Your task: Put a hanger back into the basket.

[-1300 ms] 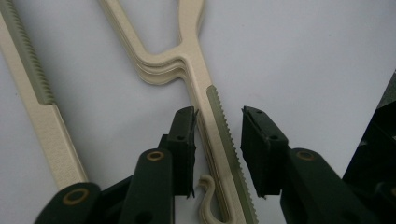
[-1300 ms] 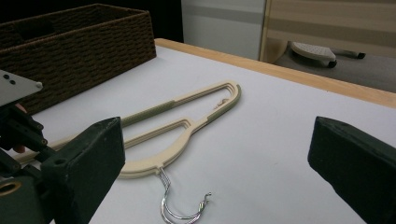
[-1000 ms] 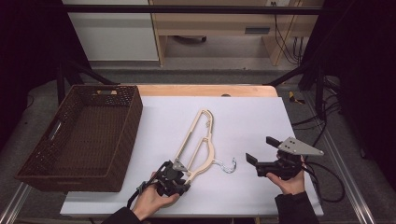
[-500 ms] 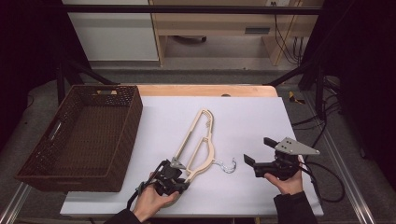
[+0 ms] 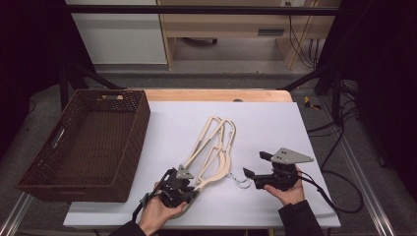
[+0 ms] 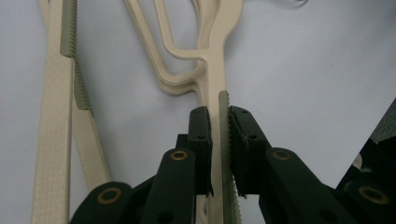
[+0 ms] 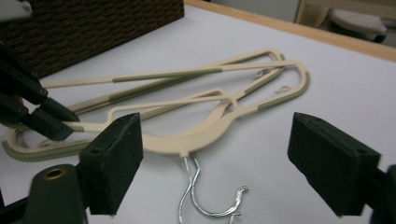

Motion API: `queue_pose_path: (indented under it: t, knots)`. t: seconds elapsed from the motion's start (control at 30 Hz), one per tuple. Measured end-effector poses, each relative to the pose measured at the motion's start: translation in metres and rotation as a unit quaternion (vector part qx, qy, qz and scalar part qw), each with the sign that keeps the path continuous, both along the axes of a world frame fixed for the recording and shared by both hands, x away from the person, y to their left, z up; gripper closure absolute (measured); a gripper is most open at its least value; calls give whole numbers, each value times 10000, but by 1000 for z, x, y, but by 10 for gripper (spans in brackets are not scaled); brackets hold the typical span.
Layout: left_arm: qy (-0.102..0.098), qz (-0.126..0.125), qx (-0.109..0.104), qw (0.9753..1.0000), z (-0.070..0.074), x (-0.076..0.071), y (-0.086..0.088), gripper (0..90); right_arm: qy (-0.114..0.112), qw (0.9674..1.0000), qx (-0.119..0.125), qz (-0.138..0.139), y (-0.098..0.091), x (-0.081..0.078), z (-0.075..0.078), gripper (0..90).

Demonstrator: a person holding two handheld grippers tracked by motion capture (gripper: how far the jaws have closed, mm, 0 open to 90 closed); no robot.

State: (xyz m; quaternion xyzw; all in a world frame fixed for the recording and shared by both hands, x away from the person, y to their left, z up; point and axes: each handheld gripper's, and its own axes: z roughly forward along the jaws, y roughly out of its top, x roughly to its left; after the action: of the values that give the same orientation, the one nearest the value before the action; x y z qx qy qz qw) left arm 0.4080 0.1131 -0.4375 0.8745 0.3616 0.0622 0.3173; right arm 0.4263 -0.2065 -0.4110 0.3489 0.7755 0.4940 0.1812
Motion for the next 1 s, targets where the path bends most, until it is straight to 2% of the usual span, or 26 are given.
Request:
queue_pose_path:
  t: [0.1,0.13,0.27,0.37,0.57,0.8,0.87,1.0]
  knots:
    - [-60,6,-143,9999,5,-1,3,794,174,9998,-31,132,10,3,-10,235]
    - [-98,23,-198,9998,6,-2,4,794,268,9994,-115,209,15,5,-16,267]
    - [-166,18,-274,9995,10,-3,8,794,396,9987,-210,257,19,7,-22,312]
    - [-193,-12,-278,9994,13,-3,10,794,460,9982,-188,325,23,9,-27,351]
    - [-231,-17,-320,9992,15,-3,12,794,645,9967,-238,437,31,16,-37,486]
    - [-247,-36,-338,9991,18,-4,14,794,882,9936,-465,533,42,22,-46,601]
    - [-243,-34,-342,9991,18,-4,15,794,975,9923,-560,525,43,24,-49,662]
    - [-254,-27,-341,9991,17,-4,15,794,1090,9909,-565,548,44,25,-52,734]
